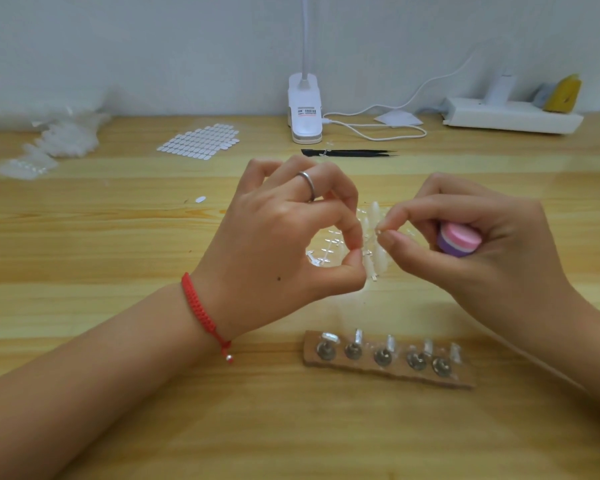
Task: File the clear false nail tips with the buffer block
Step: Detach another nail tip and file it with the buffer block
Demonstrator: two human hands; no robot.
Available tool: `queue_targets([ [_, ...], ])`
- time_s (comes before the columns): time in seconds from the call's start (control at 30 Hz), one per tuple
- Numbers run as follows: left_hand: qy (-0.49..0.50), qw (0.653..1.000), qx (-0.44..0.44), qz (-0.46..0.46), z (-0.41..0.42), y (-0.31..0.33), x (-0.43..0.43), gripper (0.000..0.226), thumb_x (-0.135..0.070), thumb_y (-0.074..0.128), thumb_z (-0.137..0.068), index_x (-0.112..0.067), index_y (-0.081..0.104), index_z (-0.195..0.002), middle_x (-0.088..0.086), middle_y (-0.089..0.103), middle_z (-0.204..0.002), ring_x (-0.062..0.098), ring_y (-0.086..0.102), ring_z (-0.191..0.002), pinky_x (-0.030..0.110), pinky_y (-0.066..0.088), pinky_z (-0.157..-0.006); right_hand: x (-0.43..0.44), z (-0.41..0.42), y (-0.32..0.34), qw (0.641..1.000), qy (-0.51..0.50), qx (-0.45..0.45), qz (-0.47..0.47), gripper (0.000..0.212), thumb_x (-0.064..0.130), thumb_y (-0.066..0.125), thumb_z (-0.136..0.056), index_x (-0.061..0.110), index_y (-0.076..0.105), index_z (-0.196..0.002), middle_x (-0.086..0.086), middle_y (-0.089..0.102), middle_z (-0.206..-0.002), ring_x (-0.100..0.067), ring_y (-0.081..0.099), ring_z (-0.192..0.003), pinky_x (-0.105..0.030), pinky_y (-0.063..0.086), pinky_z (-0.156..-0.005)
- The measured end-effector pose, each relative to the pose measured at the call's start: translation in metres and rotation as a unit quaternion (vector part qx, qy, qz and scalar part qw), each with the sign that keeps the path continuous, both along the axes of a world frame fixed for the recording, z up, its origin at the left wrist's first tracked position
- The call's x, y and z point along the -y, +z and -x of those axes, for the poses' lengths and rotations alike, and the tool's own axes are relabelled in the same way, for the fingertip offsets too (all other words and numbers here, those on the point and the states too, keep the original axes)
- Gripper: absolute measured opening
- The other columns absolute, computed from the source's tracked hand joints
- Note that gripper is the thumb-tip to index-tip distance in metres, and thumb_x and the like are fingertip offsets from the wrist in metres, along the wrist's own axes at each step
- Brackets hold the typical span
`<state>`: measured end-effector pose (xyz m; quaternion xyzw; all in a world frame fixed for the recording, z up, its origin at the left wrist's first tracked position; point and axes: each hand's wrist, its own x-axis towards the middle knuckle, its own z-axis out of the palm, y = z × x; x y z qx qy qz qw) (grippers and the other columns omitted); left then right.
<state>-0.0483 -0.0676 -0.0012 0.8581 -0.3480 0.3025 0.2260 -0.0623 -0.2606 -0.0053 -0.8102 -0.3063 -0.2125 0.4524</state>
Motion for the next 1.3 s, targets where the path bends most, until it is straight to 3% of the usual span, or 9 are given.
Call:
queue_targets([
  [0.33,-0.005,0.998,0.037,-0.042,0.001,0.000,0.001,0.006,-0.028,0.069,-0.073,-0.023,0.068,-0.069,-0.010,0.063,-0.087,0.014,0.058,-0.088,0.031,0.031,-0.086,0.002,0.000,0.003,0.996,-0.006,0.053,0.072,0.012,0.008,0.076,-0.074,0.015,0.073,-0.083,-0.007,0.046,-0.064,-0.009,0.042,-0.062,-0.013,0.031,-0.062],
  [0.63,0.002,1.000,0.003,-0.008,0.000,0.000,0.001,0.006,-0.028,0.067,-0.073,-0.022,0.067,-0.070,-0.010,0.062,-0.088,0.011,0.057,-0.091,0.029,0.030,-0.088,-0.001,0.000,-0.001,1.000,-0.016,0.010,0.006,0.012,0.008,0.073,-0.075,0.018,0.069,-0.078,-0.008,0.047,-0.066,-0.007,0.041,-0.059,-0.013,0.032,-0.061],
  [0.93,0.026,0.999,-0.020,-0.024,-0.001,0.000,-0.001,0.007,-0.030,0.062,-0.072,-0.024,0.066,-0.069,-0.012,0.061,-0.089,0.010,0.056,-0.090,0.028,0.027,-0.087,0.000,-0.005,-0.004,0.998,-0.050,0.012,0.037,0.009,0.010,0.073,-0.074,0.018,0.070,-0.075,0.000,0.046,-0.064,-0.005,0.042,-0.059,-0.011,0.031,-0.061],
  [1.1,0.043,0.996,-0.074,0.025,-0.003,0.001,-0.004,0.006,-0.034,0.060,-0.071,-0.029,0.062,-0.068,-0.016,0.059,-0.088,0.008,0.054,-0.088,0.026,0.026,-0.086,0.007,-0.008,-0.001,0.995,-0.065,-0.064,-0.036,0.007,0.017,0.072,-0.077,0.023,0.070,-0.073,-0.003,0.050,-0.064,-0.008,0.045,-0.059,-0.019,0.035,-0.060],
  [1.2,0.045,0.992,-0.099,0.057,-0.004,0.000,-0.003,0.006,-0.037,0.061,-0.070,-0.031,0.061,-0.069,-0.014,0.059,-0.088,0.009,0.054,-0.089,0.027,0.027,-0.086,0.002,-0.004,0.000,0.991,-0.011,-0.126,-0.051,0.014,0.040,0.078,-0.072,0.026,0.076,-0.077,-0.003,0.054,-0.066,-0.019,0.049,-0.061,-0.029,0.037,-0.058],
  [1.3,0.048,0.994,-0.085,0.055,-0.003,-0.001,-0.001,0.009,-0.038,0.063,-0.071,-0.030,0.065,-0.070,-0.012,0.060,-0.087,0.009,0.054,-0.089,0.031,0.030,-0.086,-0.009,0.001,-0.001,0.991,0.010,-0.126,-0.040,0.015,0.042,0.077,-0.077,0.028,0.078,-0.082,0.006,0.049,-0.063,-0.005,0.044,-0.057,-0.016,0.033,-0.057],
])
